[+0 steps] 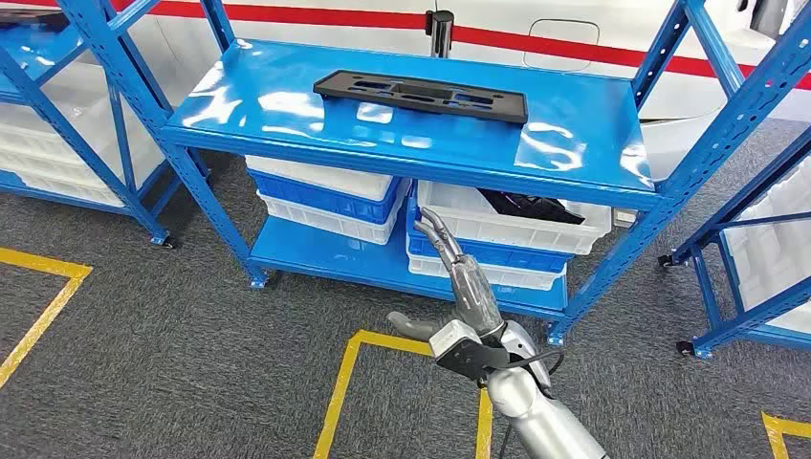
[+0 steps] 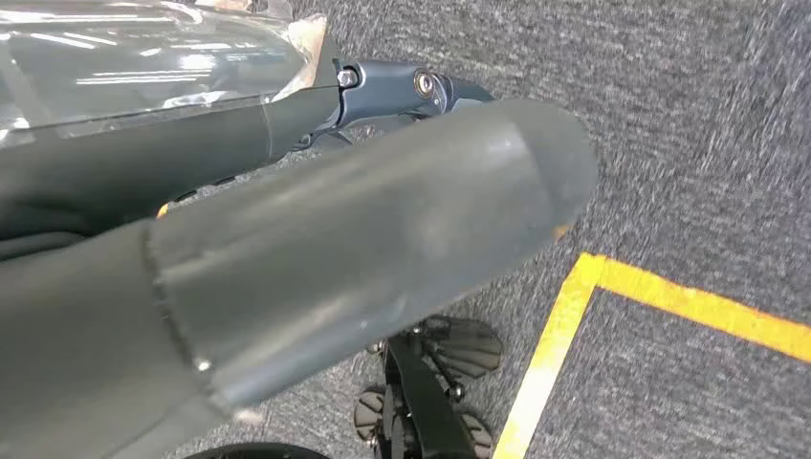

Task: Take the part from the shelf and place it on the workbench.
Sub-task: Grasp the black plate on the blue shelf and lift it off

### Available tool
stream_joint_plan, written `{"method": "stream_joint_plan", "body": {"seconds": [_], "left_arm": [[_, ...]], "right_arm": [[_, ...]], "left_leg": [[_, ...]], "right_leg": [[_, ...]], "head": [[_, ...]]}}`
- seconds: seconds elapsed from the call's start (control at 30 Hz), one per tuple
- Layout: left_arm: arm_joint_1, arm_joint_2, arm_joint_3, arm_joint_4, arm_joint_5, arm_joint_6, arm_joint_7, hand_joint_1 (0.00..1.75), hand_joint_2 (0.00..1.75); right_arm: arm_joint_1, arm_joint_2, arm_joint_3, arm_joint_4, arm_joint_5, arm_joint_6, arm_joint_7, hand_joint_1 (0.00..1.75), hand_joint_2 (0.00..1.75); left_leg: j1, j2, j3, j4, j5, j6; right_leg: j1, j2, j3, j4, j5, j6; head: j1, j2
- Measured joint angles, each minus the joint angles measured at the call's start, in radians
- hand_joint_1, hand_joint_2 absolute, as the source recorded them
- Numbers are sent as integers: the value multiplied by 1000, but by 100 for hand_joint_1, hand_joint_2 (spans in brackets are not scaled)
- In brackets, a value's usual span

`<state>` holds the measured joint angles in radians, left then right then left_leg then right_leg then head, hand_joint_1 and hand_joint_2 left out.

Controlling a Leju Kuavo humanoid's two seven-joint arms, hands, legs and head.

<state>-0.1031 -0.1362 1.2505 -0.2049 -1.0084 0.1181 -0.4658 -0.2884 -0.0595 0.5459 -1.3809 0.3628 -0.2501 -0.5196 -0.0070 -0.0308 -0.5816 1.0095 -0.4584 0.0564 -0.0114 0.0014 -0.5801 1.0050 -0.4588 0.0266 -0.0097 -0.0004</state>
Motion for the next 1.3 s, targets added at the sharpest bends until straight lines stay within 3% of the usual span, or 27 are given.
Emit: {"method": "stream_joint_plan", "body": {"seconds": [0.27, 0.47, 0.53, 0.63, 0.67, 0.7, 0.77, 0.8, 0.87, 1.0, 1.07, 1.13, 1.17, 1.2, 1.23, 1.3], "left_arm": [[0, 0, 0, 0, -4, 1, 1, 0, 0], [-2, 0, -5, 0, -18, -6, 21, 0, 0], [-3, -1, -7, 0, -23, -11, 27, 0, 0], [-5, -2, -13, 0, -25, -13, 33, 0, 0], [-5, -2, -14, 0, -25, -13, 34, 0, 0], [-5, -2, -15, 0, -25, -13, 35, 0, 0], [-5, -2, -15, 0, -22, -13, 36, 0, 0], [-5, -2, -15, 0, -21, -13, 36, 0, 0], [-6, -2, -15, 0, -18, -12, 35, 0, 0], [-8, -1, -15, 0, -12, -5, 35, 0, 0], [-10, -1, -15, 0, -9, -3, 35, 0, 0], [-10, -1, -15, 0, -9, -3, 35, 0, 0], [-9, -1, -15, 0, -9, -3, 35, 0, 0], [-9, -1, -15, 0, -9, -3, 35, 0, 0], [-8, -1, -15, 0, -9, -3, 35, 0, 0], [-9, 0, -15, 0, -9, -2, 35, 0, 0]], "right_arm": [[0, 0, 0, 0, 26, -27, 7, 0, 175], [18, 1, 0, -14, 115, -89, 54, 0, 175], [23, 0, 0, -24, 131, -93, 64, 0, 175], [36, -3, 0, -28, 142, -93, 73, 0, 175], [41, -5, 0, -28, 144, -92, 74, 0, 175], [45, -6, 0, -28, 145, -91, 75, 0, 175], [45, -8, -1, -28, 147, -88, 76, 0, 175], [43, -8, -1, -28, 147, -86, 76, 0, 175], [38, -8, -1, -27, 146, -80, 76, 0, 175], [17, -6, -1, -25, 146, -72, 75, 0, 175], [5, -3, -2, -23, 147, -72, 75, 0, 175], [0, -1, -2, -19, 148, -73, 75, 0, 175], [0, -1, -1, -16, 149, -73, 75, 0, 175], [0, -1, -1, -14, 150, -73, 75, 0, 175], [0, 0, -1, -12, 151, -74, 75, 0, 175], [-2, 1, -1, -10, 154, -76, 75, 0, 175]], "left_leg": [[0, 3, 2, -2, -1, -3], [-1, 4, 12, -16, 1, 3], [5, 7, 28, -37, 9, 7], [7, 9, 36, -43, 8, 9], [7, 8, 38, -42, 6, 8], [7, 7, 40, -41, 3, 6], [9, 5, 47, -35, -7, -2], [8, 4, 49, -30, -14, -8], [5, 3, 49, -21, -27, -20], [12, 8, 43, 0, -46, -40], [17, 18, -2, 93, -87, -53], [21, 25, -88, 234, -133, -62], [22, 27, -122, 278, -137, -64], [23, 27, -138, 284, -120, -64], [23, 28, -131, 246, -82, -61], [22, 29, -76, 104, 4, -51]], "right_leg": [[-1, 1, 0, 0, -2, -3], [-1, 0, 5, -5, -3, 1], [1, 0, -19, 47, -28, -1], [0, 0, -118, 235, -96, -7], [-1, 0, -138, 268, -100, -2], [-3, -1, -138, 259, -88, 6], [-8, -1, -80, 136, -31, 26], [-10, 0, -46, 71, -7, 30], [-12, 2, -10, 2, 12, 19], [-13, 3, -3, -2, 6, -13], [-16, 1, 7, -4, 0, -27], [-15, -1, 15, -4, -9, -35], [-14, -2, 19, -4, -13, -36], [-13, -2, 25, -4, -18, -36], [-13, -1, 33, -4, -24, -34], [-12, -1, 51, -5, -37, -29]], "head": [[0, 0], [1, 0], [2, 0], [3, 0], [3, 0], [3, 0], [4, 0], [5, 0], [5, 0], [1, 0], [-3, 0], [-5, 0], [-5, 0], [-5, 0], [-5, 0], [-5, 0]]}}
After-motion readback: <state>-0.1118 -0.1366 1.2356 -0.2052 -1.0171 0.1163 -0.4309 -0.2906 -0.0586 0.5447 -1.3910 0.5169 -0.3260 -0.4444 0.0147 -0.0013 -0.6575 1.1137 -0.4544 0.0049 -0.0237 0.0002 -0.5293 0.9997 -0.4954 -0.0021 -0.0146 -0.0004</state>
